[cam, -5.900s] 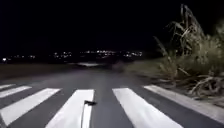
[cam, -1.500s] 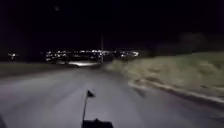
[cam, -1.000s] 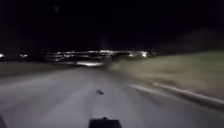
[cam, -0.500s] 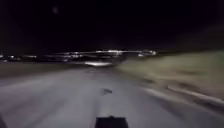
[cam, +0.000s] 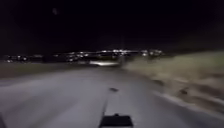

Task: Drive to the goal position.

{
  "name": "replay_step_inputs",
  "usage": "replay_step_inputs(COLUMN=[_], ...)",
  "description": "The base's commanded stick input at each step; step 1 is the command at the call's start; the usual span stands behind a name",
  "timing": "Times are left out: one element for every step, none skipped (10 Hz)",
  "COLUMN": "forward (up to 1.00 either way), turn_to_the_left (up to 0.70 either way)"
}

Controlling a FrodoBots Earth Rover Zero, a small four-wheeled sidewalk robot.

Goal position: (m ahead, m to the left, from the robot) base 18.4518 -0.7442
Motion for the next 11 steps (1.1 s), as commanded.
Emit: replay_step_inputs(forward=[0.7, 0.7, 0.7, 0.7, 0.7, 0.7, 0.7, 0.7, 0.7, 0.7, 0.7], turn_to_the_left=[0.0, 0.0, 0.0, 0.0, 0.0, 0.0, 0.0, 0.0, 0.0, 0.0, 0.0])
